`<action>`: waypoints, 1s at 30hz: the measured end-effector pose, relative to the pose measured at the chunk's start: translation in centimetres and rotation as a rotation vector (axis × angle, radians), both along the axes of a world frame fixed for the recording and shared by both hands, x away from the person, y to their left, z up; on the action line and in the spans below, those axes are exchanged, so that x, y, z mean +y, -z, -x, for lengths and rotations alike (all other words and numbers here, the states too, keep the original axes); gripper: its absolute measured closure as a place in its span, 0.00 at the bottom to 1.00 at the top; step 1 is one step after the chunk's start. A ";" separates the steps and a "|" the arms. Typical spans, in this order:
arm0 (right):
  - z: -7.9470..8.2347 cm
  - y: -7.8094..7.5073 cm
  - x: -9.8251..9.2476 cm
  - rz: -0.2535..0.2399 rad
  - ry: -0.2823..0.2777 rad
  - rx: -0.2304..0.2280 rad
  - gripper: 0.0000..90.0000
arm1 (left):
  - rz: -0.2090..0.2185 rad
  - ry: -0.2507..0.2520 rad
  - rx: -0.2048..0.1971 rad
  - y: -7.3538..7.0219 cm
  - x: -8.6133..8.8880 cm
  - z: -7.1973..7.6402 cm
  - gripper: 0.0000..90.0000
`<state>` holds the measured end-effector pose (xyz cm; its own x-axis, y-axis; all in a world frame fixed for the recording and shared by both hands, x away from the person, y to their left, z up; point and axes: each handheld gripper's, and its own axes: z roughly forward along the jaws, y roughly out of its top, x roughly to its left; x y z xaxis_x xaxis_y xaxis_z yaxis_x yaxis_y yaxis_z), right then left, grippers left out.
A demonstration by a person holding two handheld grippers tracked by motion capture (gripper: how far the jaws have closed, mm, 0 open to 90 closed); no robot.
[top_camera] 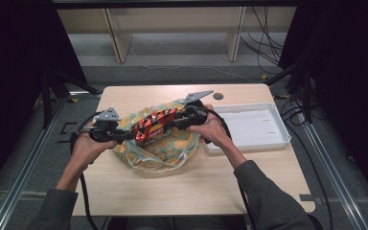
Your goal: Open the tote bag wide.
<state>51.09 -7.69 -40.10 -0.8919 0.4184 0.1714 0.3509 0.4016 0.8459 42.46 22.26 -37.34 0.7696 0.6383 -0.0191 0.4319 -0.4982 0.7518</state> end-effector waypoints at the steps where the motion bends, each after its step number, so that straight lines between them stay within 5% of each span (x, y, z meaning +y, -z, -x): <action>1: -0.1 0.2 0.2 -0.009 -0.003 0.002 0.62 | -0.001 0.001 0.002 0.0 0.1 0.0 0.99; 10: 0.1 0.4 0.6 -0.047 -0.069 -0.022 0.98 | 0.009 -0.022 0.003 0.1 0.7 -0.2 0.98; 17: 2.1 -0.7 0.7 -0.021 -0.045 0.000 1.00 | 0.054 -0.073 -0.006 0.0 1.6 -0.5 0.93; 24: 2.3 -0.5 0.0 -0.042 0.002 0.033 1.00 | 0.103 -0.139 -0.024 -0.4 2.4 0.3 0.60; 30: 2.6 -0.7 0.3 -0.048 0.009 0.038 1.00 | 0.077 -0.224 -0.004 0.7 4.2 2.1 0.44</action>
<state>48.47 -7.35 -39.44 -0.8808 0.4168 0.2248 0.3864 0.3580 0.8500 40.33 26.47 -38.08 0.6090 0.7899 -0.0716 0.5224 -0.3316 0.7856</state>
